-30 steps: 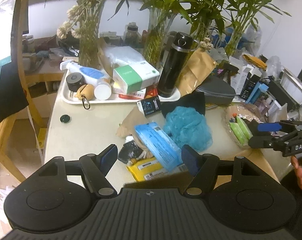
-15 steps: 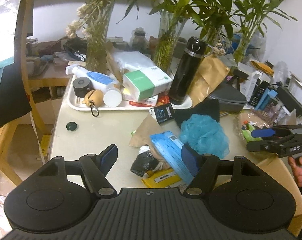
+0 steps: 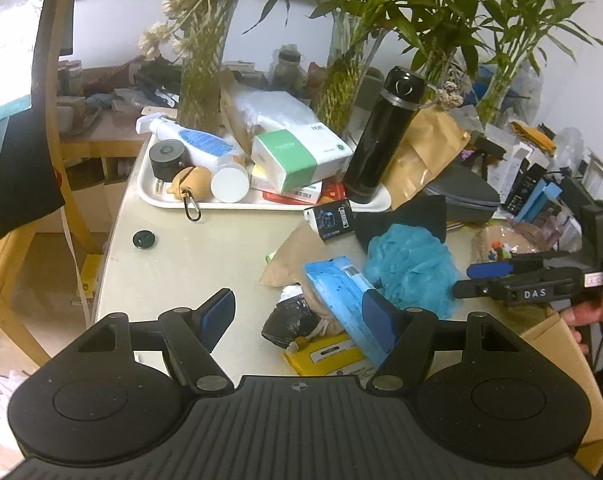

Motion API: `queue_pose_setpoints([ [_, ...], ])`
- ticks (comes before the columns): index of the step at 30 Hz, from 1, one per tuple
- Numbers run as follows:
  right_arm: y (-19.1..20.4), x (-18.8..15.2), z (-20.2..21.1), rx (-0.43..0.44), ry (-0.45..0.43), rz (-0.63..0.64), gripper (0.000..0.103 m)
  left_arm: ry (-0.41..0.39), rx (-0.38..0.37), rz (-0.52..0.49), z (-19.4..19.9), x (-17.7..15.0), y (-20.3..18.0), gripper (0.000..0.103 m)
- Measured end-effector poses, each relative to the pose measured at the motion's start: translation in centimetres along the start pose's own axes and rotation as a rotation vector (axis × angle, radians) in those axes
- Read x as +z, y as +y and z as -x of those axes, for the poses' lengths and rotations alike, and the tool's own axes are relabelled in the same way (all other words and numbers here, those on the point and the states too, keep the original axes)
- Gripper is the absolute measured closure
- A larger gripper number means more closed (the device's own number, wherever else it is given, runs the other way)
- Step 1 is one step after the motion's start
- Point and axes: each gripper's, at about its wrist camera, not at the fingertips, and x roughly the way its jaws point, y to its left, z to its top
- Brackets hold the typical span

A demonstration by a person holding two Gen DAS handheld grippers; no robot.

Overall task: Organize soft objects
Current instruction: 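Close the right gripper on the teal mesh pouf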

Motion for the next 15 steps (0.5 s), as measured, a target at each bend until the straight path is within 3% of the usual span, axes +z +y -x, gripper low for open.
queue_pose_setpoints([
  [7, -0.6, 0.4, -1.8, 0.014, 0.024, -0.036, 0.035, 0.019, -0.013, -0.019, -0.3, -0.1, -0.5, 0.033],
  [10, -1.0, 0.6, -2.5, 0.029, 0.024, -0.065, 0.045, 0.027, -0.012, -0.024, -0.5, -0.2, -0.5, 0.033],
  [15, -1.2, 0.8, -2.7, 0.065, 0.013, -0.077, 0.079, 0.032, -0.008, -0.024, -0.5, -0.3, -0.6, 0.033],
])
